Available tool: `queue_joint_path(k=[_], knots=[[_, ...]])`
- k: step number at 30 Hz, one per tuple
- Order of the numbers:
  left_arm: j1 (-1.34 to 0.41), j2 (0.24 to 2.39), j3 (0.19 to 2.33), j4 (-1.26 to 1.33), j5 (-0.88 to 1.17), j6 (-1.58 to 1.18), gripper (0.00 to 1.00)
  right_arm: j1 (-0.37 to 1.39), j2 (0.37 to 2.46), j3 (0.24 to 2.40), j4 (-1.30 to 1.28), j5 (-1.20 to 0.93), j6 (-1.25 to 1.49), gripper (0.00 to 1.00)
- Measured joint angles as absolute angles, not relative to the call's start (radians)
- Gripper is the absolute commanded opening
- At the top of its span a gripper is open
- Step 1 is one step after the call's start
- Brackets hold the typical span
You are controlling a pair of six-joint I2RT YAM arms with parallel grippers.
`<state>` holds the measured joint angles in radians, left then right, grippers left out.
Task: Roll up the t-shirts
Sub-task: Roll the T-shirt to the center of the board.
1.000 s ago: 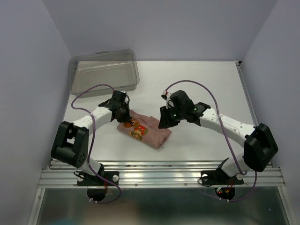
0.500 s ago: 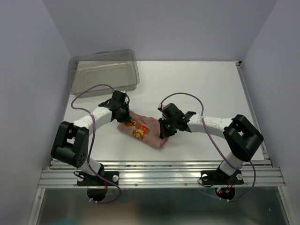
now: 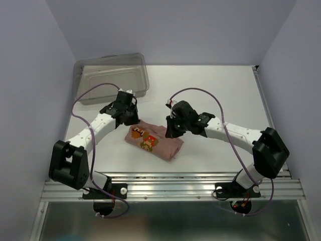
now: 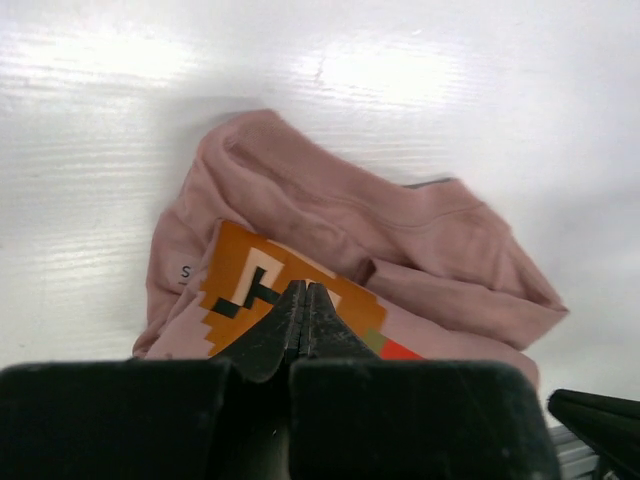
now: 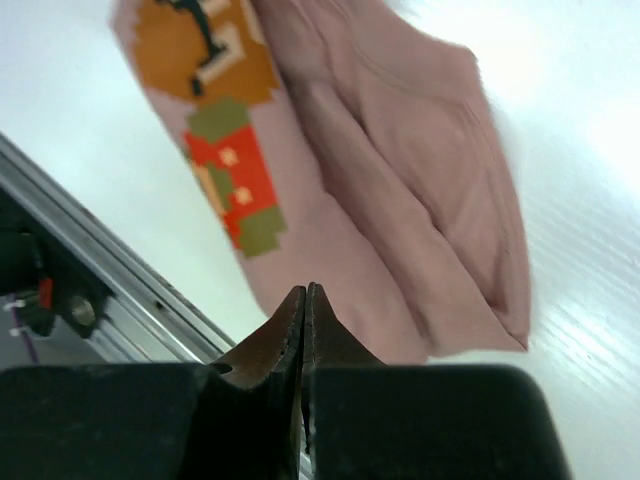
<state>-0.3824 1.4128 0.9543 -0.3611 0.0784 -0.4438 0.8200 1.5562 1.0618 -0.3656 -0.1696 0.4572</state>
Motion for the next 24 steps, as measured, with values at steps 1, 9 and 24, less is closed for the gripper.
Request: queue_joint_path(k=[1,9,24], knots=[[-0.390,1.395,0.968,-0.362,0.079,-0.445,0.00,0.822,1.556,1.085,-0.364,-0.178,0.457,0.01],[-0.455,1.341,0.919,-0.312,0.144,-0.492,0.00,0.865,1.629,1.137,-0.255,-0.279,0.511,0.01],[-0.456,1.449,0.791,-0.277,0.049,-0.548,0.00,0.875,1.786,1.048,-0.123,-0.214,0.520,0.01]])
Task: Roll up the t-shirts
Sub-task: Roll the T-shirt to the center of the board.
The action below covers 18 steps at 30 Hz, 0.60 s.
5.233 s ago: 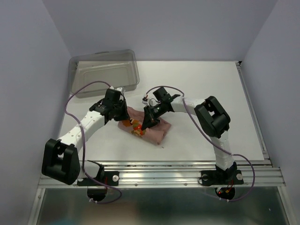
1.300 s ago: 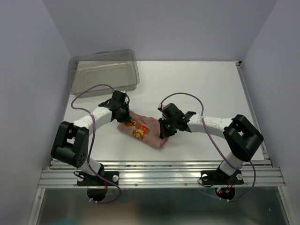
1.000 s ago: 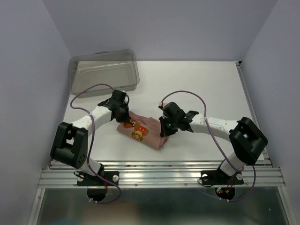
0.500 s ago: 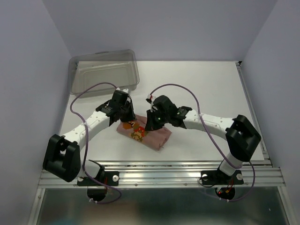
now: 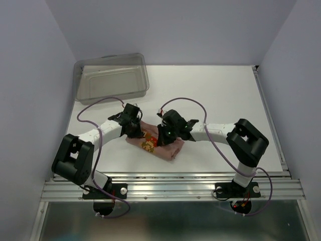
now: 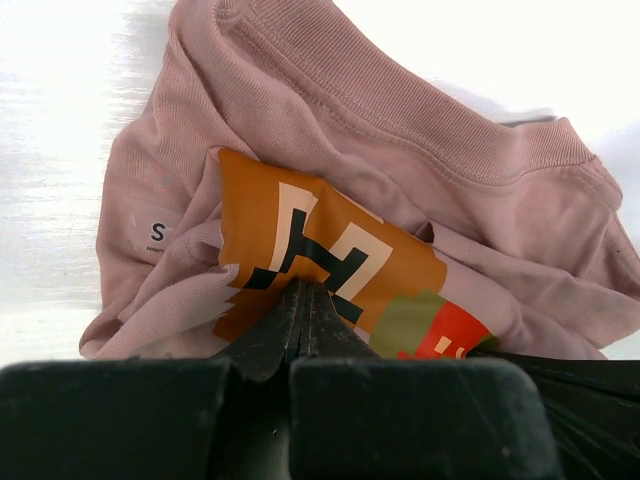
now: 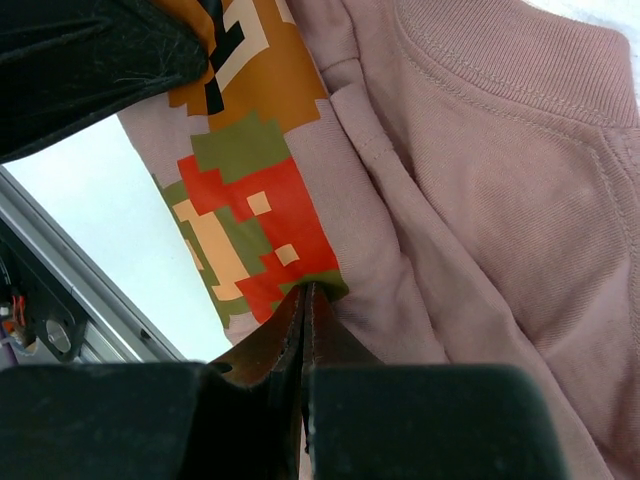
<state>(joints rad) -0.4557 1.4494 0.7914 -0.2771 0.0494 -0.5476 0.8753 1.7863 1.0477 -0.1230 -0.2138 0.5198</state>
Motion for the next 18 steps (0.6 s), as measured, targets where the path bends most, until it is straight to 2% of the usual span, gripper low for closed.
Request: queue_joint_path(k=[10,15,17,18], knots=[[-0.423,1.431,0.868,-0.350,-0.002,-0.527,0.00,0.878,1.678,1.055,-0.222,-0.171,0.458,0.03],[-0.397,1.346,0.974,-0.416,-0.009,-0.509,0.00,0.916,1.650,1.122,-0.307,-0.064,0.382,0.25],[-0.382,1.318,1.011,-0.430,-0.011,-0.504,0.00,0.960,1.650,1.159,-0.332,0.010,0.341,0.41],[-0.374,1.300,1.033,-0.439,-0.012,-0.501,0.00,0.987,1.650,1.175,-0.344,0.049,0.320,0.45]])
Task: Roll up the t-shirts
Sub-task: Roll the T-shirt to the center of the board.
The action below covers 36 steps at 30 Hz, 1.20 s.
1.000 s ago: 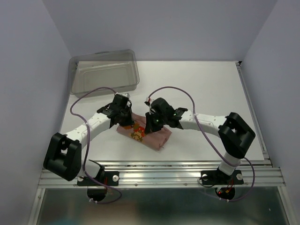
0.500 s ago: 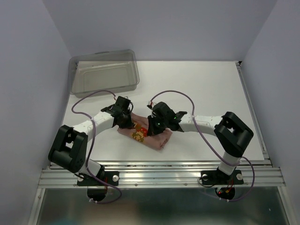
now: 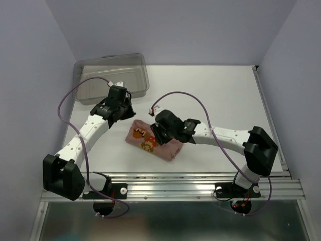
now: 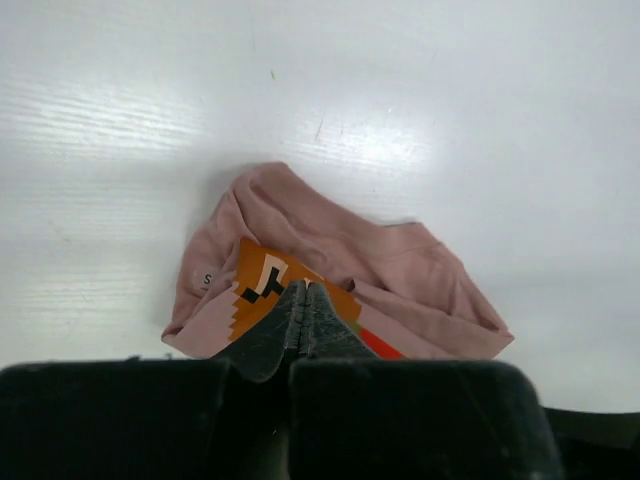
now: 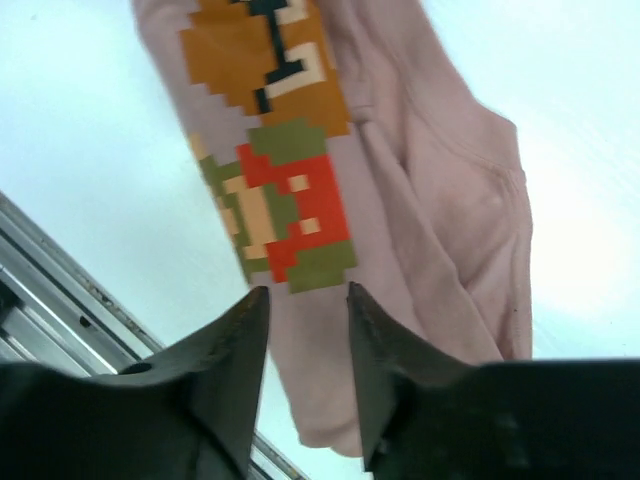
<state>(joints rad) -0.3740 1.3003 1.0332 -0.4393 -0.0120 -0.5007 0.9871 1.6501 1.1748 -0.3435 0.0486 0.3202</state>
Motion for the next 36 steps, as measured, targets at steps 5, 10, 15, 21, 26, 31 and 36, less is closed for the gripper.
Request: queue_joint_path(k=[5,10,15,21,26,31,36], knots=[[-0.295,1.219,1.099,-0.483,-0.026,-0.489,0.00,1.122,1.671,1.252,-0.389,0.243,0.204,0.63],[-0.217,1.154,1.106,-0.514,-0.050,-0.486,0.00,1.235,1.758,1.309,-0.392,0.395,0.102,0.68],[-0.201,1.137,1.106,-0.537,-0.056,-0.486,0.00,1.299,1.866,1.316,-0.394,0.503,0.011,0.69],[-0.201,1.137,1.104,-0.542,-0.054,-0.486,0.00,1.317,1.913,1.311,-0.380,0.585,-0.061,0.71],[-0.201,1.137,1.089,-0.540,-0.052,-0.486,0.00,1.318,1.944,1.289,-0.331,0.630,-0.101,0.62],[-0.201,1.137,1.086,-0.540,-0.048,-0.486,0.00,1.327,1.991,1.262,-0.260,0.685,-0.123,0.59],[-0.200,1.137,1.075,-0.536,-0.044,-0.484,0.00,1.330,1.996,1.240,-0.209,0.723,-0.130,0.23]])
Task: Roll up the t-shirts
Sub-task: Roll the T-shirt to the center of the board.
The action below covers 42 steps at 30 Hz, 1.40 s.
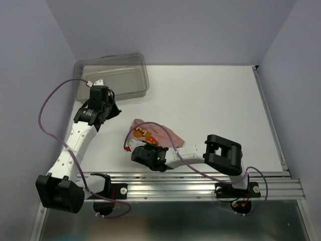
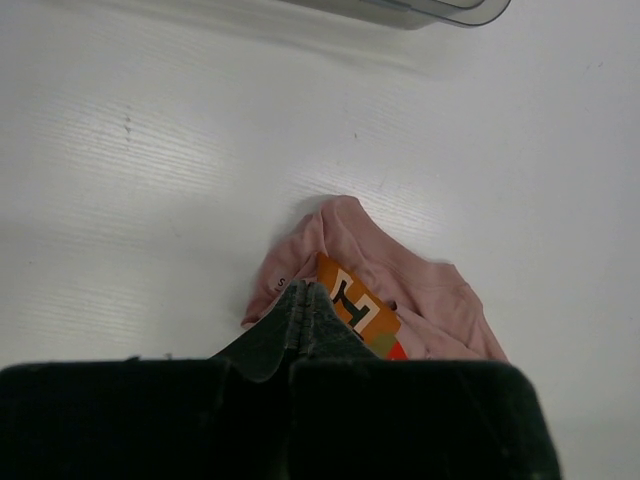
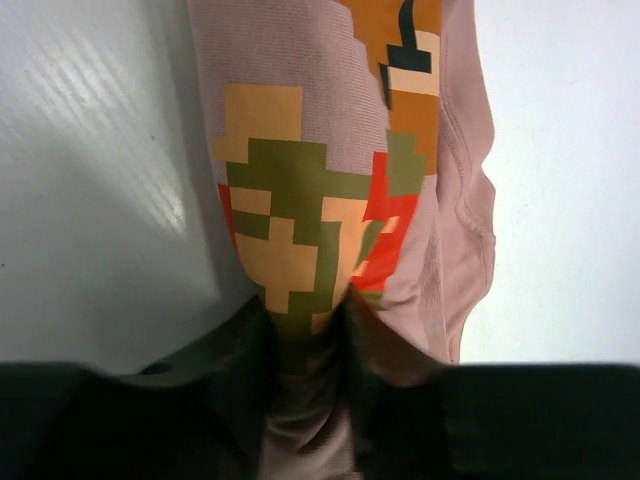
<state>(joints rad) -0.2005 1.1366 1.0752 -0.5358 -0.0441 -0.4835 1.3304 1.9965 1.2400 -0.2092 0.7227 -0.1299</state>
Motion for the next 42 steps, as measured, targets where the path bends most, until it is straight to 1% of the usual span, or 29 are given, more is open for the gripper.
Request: queue_joint_path(k=[2,5,10,15,17,27,30,33,37,42], knots=[[-0.200,1.137,1.072,-0.537,-0.041,-0.482,0.00,1.332,1.997,1.232,-0.190,0.727,-0.131,0.15],[-0.200,1.137,1.072,-0.536,-0.037,-0.479,0.00,1.334,1.990,1.225,-0.178,0.708,-0.123,0.09],[-0.200,1.137,1.064,-0.533,-0.033,-0.478,0.00,1.286,1.921,1.193,-0.183,0.558,-0.067,0.05],[-0.200,1.137,1.053,-0.531,-0.026,-0.476,0.00,1.188,1.838,1.180,-0.207,0.310,0.027,0.04],[-0.199,1.137,1.053,-0.526,-0.019,-0.475,0.00,1.147,1.817,1.176,-0.211,0.173,0.065,0.04],[-0.194,1.137,1.033,-0.512,0.028,-0.466,0.00,0.970,1.809,1.175,-0.223,-0.348,0.194,0.03],[-0.194,1.138,1.019,-0.506,0.049,-0.459,0.00,0.918,1.833,1.184,-0.230,-0.507,0.233,0.03],[-0.194,1.143,0.997,-0.496,0.073,-0.452,0.00,0.883,1.876,1.211,-0.242,-0.619,0.261,0.03],[-0.195,1.148,0.959,-0.484,0.111,-0.446,0.00,0.839,1.946,1.248,-0.254,-0.749,0.297,0.03],[-0.219,1.148,0.902,-0.472,0.153,-0.445,0.00,0.797,2.018,1.282,-0.254,-0.884,0.329,0.06]])
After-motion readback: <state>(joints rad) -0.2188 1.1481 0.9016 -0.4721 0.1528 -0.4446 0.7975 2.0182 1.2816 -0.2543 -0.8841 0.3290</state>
